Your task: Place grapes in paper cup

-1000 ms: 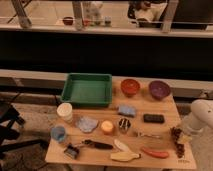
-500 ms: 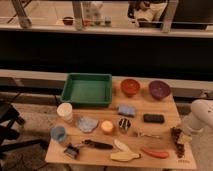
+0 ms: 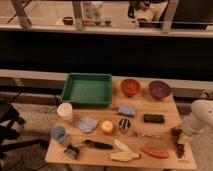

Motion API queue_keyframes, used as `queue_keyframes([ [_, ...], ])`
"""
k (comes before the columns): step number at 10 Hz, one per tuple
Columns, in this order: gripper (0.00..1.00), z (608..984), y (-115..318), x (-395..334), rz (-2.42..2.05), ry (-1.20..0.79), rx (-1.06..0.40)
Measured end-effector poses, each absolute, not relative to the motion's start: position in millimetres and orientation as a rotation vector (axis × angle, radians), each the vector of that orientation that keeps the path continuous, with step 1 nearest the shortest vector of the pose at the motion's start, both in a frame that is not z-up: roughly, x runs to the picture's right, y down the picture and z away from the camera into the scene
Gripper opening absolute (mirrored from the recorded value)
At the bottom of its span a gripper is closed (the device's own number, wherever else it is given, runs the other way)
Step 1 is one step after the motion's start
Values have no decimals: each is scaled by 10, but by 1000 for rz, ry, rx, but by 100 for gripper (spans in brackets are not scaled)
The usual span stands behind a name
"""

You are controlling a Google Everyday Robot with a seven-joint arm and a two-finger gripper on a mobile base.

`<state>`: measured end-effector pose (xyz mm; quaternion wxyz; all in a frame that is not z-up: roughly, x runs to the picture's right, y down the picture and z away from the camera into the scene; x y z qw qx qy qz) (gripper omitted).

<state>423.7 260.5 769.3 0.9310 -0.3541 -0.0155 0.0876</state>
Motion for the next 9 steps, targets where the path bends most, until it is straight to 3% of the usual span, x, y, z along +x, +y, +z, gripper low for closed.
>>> queue_keyframes([
  [3,0,7228,2322,4107,166,-68,-641],
  [9,0,5891,1480,3855,116,-139,-473],
])
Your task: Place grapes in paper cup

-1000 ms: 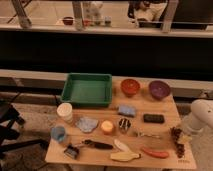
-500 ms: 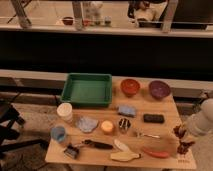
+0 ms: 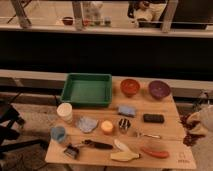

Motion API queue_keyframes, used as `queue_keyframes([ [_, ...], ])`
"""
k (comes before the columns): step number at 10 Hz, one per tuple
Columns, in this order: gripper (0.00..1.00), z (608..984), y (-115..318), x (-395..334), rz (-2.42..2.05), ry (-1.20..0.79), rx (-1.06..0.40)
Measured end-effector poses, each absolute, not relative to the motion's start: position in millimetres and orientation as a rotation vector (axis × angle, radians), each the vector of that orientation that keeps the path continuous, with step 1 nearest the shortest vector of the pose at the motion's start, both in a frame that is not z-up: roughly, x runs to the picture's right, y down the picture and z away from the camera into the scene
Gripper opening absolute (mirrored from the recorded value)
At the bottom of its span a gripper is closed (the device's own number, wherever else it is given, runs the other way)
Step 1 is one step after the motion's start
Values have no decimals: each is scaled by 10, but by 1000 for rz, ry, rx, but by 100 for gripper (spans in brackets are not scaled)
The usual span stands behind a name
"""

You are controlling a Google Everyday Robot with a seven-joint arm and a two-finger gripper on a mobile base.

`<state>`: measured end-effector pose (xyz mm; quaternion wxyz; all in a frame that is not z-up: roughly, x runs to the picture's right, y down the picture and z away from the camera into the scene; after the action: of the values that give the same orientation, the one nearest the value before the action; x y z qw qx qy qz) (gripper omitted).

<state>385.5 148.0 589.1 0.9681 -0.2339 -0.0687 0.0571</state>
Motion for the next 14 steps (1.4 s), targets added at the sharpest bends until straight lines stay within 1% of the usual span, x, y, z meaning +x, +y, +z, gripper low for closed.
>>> queue_keyframes([
  [2,0,5591,1329,3777,95,-161,-434],
  [4,0,5501,1264,3725,80,-174,-438],
  [8,0,5667,1389,3374,-11,-240,-431],
  [13,0,5739,1370,2932,-128,-309,-402],
  [14,2,5752,1357,2880,-142,-317,-400],
])
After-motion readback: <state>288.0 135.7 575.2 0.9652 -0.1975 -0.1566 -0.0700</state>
